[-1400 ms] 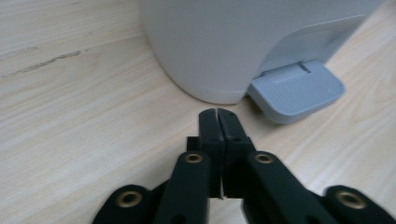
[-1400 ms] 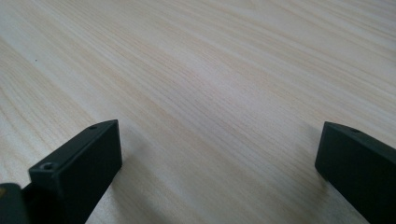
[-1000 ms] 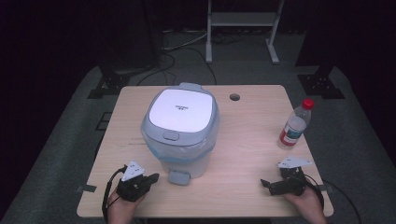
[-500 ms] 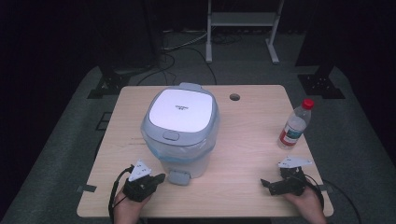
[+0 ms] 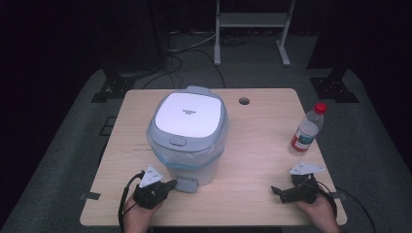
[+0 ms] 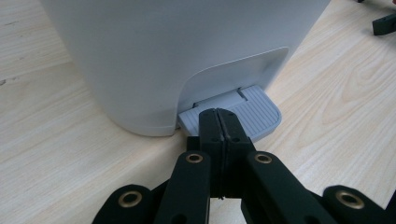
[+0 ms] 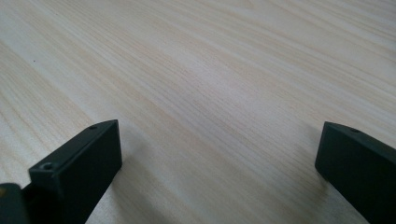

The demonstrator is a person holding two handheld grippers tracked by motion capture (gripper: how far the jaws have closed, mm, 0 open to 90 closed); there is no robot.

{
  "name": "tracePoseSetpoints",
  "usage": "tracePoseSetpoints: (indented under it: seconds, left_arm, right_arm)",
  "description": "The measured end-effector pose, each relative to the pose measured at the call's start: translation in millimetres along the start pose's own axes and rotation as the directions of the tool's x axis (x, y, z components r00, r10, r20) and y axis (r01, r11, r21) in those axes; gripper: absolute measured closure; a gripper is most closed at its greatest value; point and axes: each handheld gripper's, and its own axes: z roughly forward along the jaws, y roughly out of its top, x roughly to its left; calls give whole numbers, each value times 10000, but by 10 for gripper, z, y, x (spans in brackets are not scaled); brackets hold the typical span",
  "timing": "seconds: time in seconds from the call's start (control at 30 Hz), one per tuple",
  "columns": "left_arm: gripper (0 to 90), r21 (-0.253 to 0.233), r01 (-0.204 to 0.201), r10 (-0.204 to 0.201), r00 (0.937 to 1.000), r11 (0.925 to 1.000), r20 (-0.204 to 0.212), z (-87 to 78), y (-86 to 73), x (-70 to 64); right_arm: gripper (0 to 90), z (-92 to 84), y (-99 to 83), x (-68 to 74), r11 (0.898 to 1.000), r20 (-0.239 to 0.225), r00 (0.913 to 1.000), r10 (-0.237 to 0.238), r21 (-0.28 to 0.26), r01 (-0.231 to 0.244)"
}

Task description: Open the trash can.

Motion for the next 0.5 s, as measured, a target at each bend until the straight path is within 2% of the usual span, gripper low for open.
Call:
tracePoseSetpoints:
  seconds: [0.27,0.47,0.5]
  left_arm:
    - [900,-71,5,-5,10000,10000,62,65,36,-38]
    - [896,35,-151,151,9999,9999,34,131,60,-75]
    - [895,-24,-63,63,10000,10000,40,147,62,-88]
  right_arm:
    - [0,1,1,0,10000,13,10000,7,-1,-7]
    - [0,1,0,-1,10000,14,10000,0,3,0]
    - [0,1,1,0,10000,14,10000,6,1,-6]
